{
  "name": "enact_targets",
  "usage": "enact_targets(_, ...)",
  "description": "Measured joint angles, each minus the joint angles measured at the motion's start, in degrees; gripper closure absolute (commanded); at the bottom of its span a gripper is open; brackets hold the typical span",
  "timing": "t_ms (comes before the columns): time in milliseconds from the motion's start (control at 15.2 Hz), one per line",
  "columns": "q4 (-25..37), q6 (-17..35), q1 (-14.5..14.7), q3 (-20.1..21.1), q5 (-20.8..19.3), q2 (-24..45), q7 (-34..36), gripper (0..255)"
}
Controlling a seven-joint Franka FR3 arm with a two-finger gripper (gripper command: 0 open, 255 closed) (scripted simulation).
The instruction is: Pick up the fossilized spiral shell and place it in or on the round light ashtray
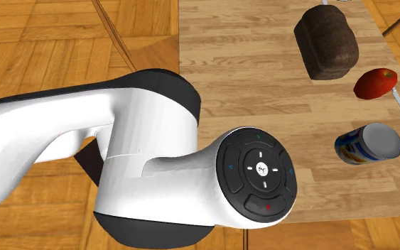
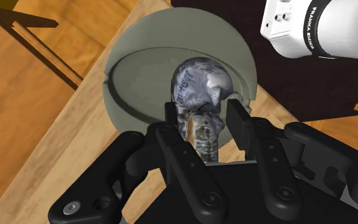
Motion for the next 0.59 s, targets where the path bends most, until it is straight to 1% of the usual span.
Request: enact_targets(594,-6.6,5.6,-0.9,-2.9,-2.6,-1.2,0.9,255)
